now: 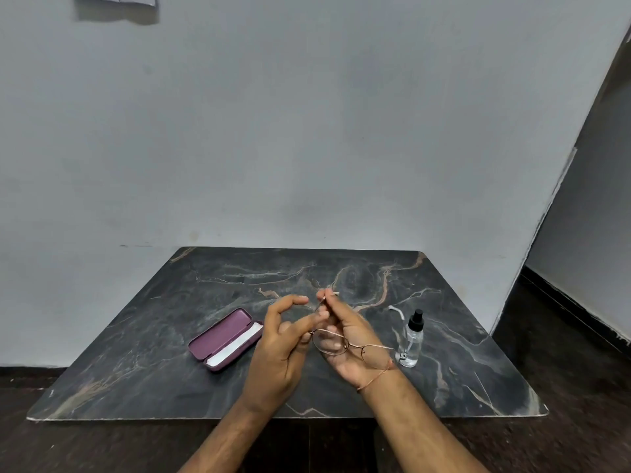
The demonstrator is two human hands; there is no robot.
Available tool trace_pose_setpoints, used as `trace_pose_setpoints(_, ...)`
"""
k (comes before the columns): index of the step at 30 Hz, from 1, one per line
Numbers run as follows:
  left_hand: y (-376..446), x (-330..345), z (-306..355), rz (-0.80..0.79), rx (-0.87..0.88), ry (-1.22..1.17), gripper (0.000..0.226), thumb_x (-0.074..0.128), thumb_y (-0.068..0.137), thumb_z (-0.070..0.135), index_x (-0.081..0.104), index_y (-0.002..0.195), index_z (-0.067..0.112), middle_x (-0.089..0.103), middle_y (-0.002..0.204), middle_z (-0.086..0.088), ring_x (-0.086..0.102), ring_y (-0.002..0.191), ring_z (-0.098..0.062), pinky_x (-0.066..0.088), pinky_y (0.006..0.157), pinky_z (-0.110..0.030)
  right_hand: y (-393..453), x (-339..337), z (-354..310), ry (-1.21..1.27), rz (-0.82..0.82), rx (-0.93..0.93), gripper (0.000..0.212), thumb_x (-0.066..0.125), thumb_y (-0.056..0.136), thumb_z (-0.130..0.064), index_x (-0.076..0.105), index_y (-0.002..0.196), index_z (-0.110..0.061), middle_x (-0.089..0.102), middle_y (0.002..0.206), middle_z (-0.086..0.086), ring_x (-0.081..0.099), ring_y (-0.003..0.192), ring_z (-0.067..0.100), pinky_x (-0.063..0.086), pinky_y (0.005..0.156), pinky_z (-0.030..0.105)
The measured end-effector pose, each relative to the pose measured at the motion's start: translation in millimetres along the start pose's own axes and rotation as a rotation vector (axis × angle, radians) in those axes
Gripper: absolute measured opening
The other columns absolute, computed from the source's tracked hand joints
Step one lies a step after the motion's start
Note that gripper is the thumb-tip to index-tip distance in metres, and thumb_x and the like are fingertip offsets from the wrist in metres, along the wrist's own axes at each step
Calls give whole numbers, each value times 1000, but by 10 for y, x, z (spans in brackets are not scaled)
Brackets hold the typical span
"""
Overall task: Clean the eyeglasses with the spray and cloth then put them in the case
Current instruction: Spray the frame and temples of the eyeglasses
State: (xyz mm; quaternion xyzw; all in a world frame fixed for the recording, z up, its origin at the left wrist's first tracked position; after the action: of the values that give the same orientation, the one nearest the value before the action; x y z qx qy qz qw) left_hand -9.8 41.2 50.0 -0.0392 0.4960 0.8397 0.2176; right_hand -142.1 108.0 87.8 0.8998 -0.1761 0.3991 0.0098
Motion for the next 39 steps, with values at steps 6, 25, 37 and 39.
trace_pose_setpoints(6,-23,-144,3,52,-48,31,43,37,120,43,52,160,43,49,156,6,59,138,-13,42,115,-16,32,-29,-244,-362,203,-396,20,70,104,-26,81,97,-10,69,78,-1,40,47,4,31,36,16)
trace_pose_setpoints(25,-297,-44,307,-99,-3,11,27,89,95,42,88,117,26,68,101,21,71,81,-2,50,72,-11,3,-301,-363,-1027,619,-938,21,74,100,-38,81,83,-28,75,67,-14,71,67,3,52,63,13)
trace_pose_setpoints(37,-350,-290,-159,-33,-250,-105,18,83,93,34,90,109,32,78,98,7,82,93,-14,62,83,-20,76,-761,-266,-897,664,-662,27,74,101,-37,77,76,-26,79,73,-13,64,57,6,60,65,35)
trace_pose_setpoints(39,-357,-287,-225,-56,-260,-71,19,83,93,34,90,111,34,79,98,8,79,87,-13,59,77,-19,80,-814,-250,-872,666,-638,28,73,101,-35,77,75,-26,80,74,-10,63,55,9,60,63,39)
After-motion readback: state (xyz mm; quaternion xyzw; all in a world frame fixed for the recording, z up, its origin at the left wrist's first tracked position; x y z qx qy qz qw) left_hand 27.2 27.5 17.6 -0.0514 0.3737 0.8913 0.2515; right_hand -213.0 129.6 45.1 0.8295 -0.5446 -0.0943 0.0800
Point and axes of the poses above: each hand's wrist, its own y-axis towards the middle knuckle, its own x-axis out of the palm, z = x × y, the point moved 2 cm from there along y, towards the middle knuckle
